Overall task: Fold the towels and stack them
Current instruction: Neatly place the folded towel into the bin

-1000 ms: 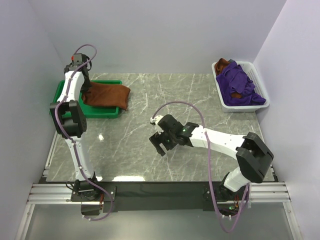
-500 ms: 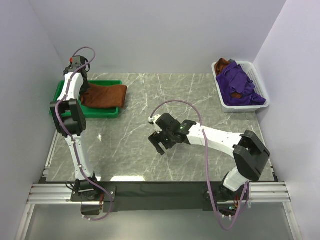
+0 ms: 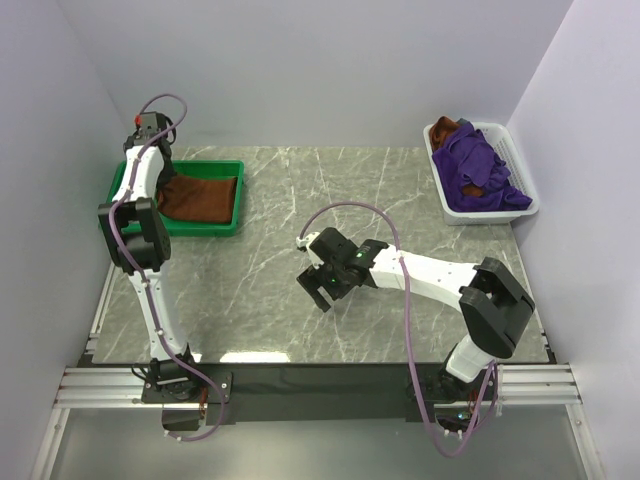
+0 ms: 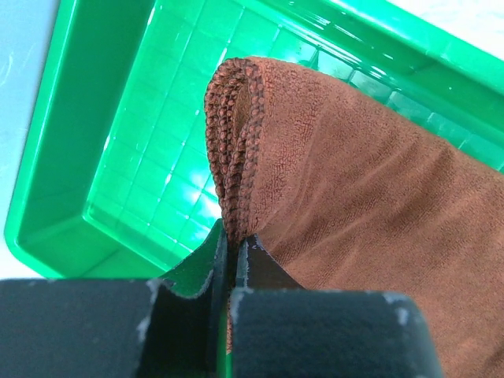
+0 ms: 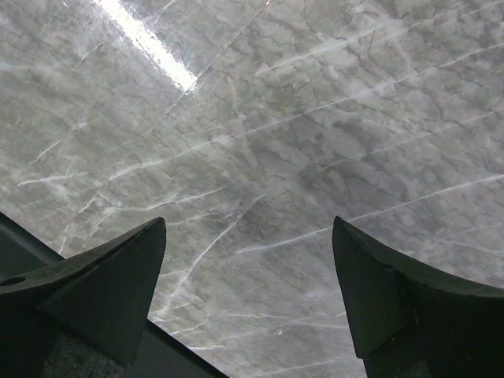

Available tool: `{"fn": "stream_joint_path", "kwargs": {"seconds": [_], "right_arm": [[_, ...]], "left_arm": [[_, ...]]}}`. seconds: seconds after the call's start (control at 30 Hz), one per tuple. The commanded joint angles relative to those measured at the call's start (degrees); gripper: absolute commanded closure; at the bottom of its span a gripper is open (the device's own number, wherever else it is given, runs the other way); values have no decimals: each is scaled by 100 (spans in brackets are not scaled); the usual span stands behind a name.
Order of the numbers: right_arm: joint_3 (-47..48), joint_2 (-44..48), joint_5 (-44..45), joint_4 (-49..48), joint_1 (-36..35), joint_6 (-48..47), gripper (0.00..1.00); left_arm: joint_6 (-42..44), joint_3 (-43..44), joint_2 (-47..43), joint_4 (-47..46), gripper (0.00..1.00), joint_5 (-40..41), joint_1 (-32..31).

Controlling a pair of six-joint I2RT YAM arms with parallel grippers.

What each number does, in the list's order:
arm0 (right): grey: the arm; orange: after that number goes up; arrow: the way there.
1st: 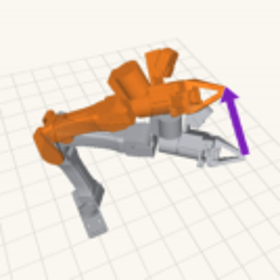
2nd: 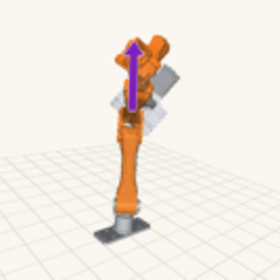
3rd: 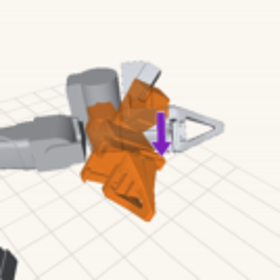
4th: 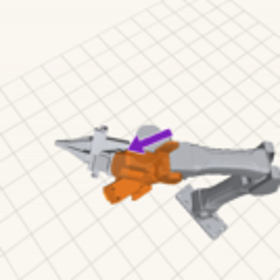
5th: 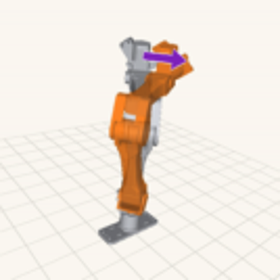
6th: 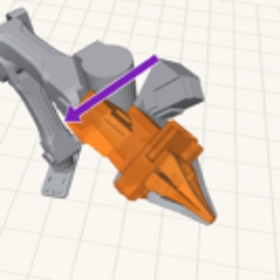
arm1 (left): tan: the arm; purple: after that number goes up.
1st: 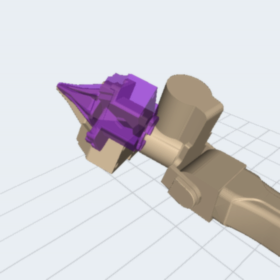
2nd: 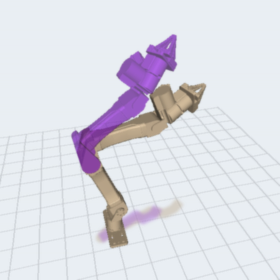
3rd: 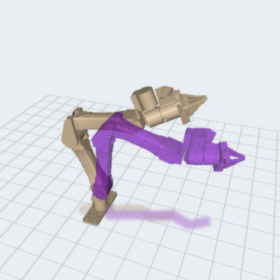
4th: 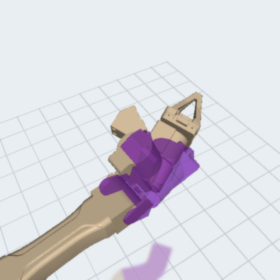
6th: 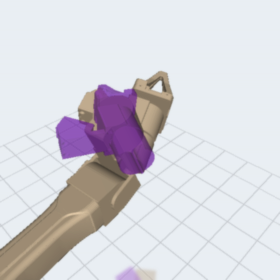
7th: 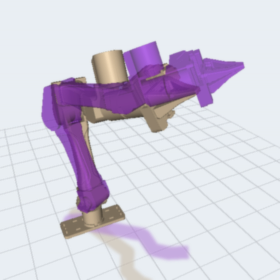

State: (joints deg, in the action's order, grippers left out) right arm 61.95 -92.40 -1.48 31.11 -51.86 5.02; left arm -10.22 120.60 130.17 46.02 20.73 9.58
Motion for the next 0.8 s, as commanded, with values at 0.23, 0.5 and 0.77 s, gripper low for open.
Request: {"fn": "stream_joint_path", "kwargs": {"seconds": [0.23,0.5,0.77], "right_arm": [[300,-41,86,70,26,-80,8],[317,-50,95,70,18,-71,8],[309,-41,77,62,26,-62,8]], "left_arm": [[-173,148,96,-199,99,387,149],[-200,157,140,-199,99,484,228],[-428,87,211,-260,54,651,316]]}}
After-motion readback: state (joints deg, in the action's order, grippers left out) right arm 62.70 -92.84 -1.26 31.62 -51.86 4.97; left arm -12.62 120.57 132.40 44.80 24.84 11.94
